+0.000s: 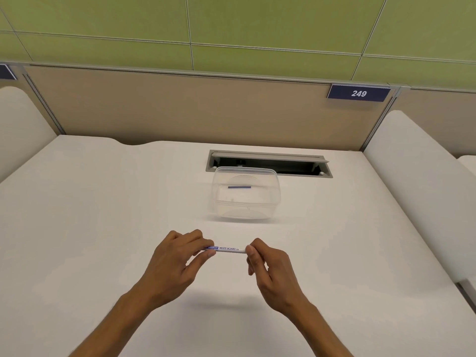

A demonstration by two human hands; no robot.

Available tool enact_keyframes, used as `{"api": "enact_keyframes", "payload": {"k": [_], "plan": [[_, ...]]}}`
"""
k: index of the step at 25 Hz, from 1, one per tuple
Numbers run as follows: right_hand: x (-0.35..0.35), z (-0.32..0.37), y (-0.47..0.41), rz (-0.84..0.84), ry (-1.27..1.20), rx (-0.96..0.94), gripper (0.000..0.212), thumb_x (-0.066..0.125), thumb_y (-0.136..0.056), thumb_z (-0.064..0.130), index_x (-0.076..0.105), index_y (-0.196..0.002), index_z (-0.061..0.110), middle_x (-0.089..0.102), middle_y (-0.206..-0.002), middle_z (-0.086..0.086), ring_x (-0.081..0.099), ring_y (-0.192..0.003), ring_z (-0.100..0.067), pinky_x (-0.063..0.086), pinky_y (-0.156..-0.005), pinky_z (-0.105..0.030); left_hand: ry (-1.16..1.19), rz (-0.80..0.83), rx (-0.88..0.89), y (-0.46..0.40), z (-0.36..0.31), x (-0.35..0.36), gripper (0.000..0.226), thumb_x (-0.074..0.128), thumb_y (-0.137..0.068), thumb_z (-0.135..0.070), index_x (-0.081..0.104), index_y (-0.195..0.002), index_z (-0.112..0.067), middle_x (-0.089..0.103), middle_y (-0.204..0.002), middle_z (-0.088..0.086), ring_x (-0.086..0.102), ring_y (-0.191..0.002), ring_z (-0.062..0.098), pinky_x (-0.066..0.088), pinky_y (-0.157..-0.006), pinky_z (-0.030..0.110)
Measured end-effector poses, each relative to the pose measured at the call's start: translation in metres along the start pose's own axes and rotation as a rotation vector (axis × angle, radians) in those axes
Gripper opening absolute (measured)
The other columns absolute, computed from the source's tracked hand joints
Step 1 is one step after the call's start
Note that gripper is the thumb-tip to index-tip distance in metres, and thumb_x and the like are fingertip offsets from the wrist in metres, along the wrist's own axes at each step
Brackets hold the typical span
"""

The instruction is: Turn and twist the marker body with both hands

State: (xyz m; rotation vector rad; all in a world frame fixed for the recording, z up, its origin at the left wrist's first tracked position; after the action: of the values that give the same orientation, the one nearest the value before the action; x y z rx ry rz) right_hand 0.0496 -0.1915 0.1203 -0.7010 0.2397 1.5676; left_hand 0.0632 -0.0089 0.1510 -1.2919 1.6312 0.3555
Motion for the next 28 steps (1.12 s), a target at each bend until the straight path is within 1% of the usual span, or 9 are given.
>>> {"api": "enact_keyframes", "payload": {"k": [3,5,8,10,14,16,19,25,28], "plan": [[0.005,-0.003,0.001,0.016,-0.210,0.140,0.044,0.039,-0.105,0.031,0.041,-0.062,0.022,0.049,-0.049,0.002,0.044,-0.048,-0.007,0.035,-0.054,-0.018,-0.049,-0.042,0.043,0.000,-0.004,-0.003,0.019,0.046,-0.095,-0.036,0.063,-0.093,-0.028,0.050,-0.078,-0.016,0.040,-0.063,0.002,0.032,-0.071,0.022],[0.009,-0.006,0.001,0.050,-0.417,0.284,0.052,0.041,-0.106,0.022,0.037,-0.055,0.026,0.035,-0.046,0.006,0.037,-0.046,-0.016,0.039,-0.052,-0.024,-0.132,-0.051,0.084,-0.001,-0.007,-0.003,0.021,0.046,-0.095,-0.035,0.064,-0.094,-0.025,0.054,-0.078,-0.011,0.043,-0.064,0.007,0.032,-0.070,0.024],[0.014,-0.011,0.001,0.112,-0.590,0.422,0.050,0.041,-0.106,0.018,0.035,-0.056,0.017,0.027,-0.051,0.001,0.033,-0.054,-0.024,0.042,-0.048,-0.018,-0.216,-0.035,0.125,-0.002,-0.011,-0.001,0.022,0.047,-0.095,-0.034,0.065,-0.095,-0.023,0.055,-0.077,-0.007,0.044,-0.062,0.013,0.032,-0.067,0.024],[0.012,-0.010,0.001,0.096,-0.525,0.379,0.047,0.042,-0.106,0.021,0.038,-0.059,0.014,0.034,-0.051,0.002,0.039,-0.054,-0.024,0.042,-0.050,-0.017,-0.192,-0.016,0.098,-0.002,-0.010,-0.002,0.024,0.045,-0.095,-0.037,0.065,-0.093,-0.024,0.054,-0.077,-0.010,0.040,-0.060,0.012,0.033,-0.062,0.024],[0.000,-0.003,0.000,-0.020,-0.138,0.186,0.036,0.044,-0.103,0.038,0.050,-0.071,0.021,0.055,-0.058,0.000,0.048,-0.051,-0.010,0.038,-0.051,-0.023,-0.019,0.022,-0.027,0.000,-0.001,-0.004,0.027,0.042,-0.092,-0.045,0.064,-0.087,-0.031,0.051,-0.072,-0.014,0.046,-0.057,0.009,0.044,-0.052,0.030],[-0.006,0.004,0.000,-0.051,0.066,0.064,0.029,0.038,-0.100,0.045,0.051,-0.081,0.027,0.057,-0.067,0.004,0.051,-0.059,-0.016,0.042,-0.055,-0.028,0.099,0.044,-0.087,0.000,0.004,-0.003,0.027,0.043,-0.089,-0.048,0.063,-0.083,-0.031,0.053,-0.070,-0.013,0.050,-0.061,0.009,0.047,-0.055,0.034],[-0.011,0.016,0.000,-0.072,0.228,-0.116,0.021,0.036,-0.101,0.040,0.051,-0.091,0.030,0.051,-0.077,0.013,0.042,-0.060,-0.010,0.042,-0.055,-0.026,0.240,0.072,-0.129,-0.001,0.009,-0.002,0.026,0.046,-0.085,-0.049,0.062,-0.075,-0.030,0.054,-0.065,-0.013,0.045,-0.057,0.011,0.039,-0.053,0.030],[-0.016,0.025,-0.003,-0.109,0.284,-0.229,0.023,0.035,-0.103,0.033,0.053,-0.093,0.023,0.052,-0.083,0.011,0.034,-0.064,-0.004,0.040,-0.051,-0.029,0.284,0.101,-0.138,-0.004,0.009,-0.003,0.026,0.049,-0.083,-0.050,0.061,-0.071,-0.030,0.050,-0.056,-0.012,0.039,-0.051,0.011,0.031,-0.051,0.026],[-0.014,0.022,-0.003,-0.064,0.208,-0.172,0.024,0.032,-0.102,0.036,0.048,-0.088,0.025,0.051,-0.074,0.008,0.039,-0.060,-0.011,0.041,-0.054,-0.032,0.212,0.025,-0.088,-0.004,0.003,-0.010,0.023,0.050,-0.085,-0.046,0.063,-0.074,-0.030,0.052,-0.062,-0.011,0.047,-0.055,0.010,0.044,-0.050,0.032]]}}
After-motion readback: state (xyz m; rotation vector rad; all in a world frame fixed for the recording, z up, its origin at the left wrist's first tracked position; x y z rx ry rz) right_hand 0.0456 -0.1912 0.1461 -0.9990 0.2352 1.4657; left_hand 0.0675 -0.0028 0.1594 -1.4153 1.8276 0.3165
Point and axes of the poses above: each hand's wrist, its own y-axis away from the middle knuckle, its own x-axis out of the palm, z = x × y, the point moved 7 cm from there along -y, towards the middle knuckle
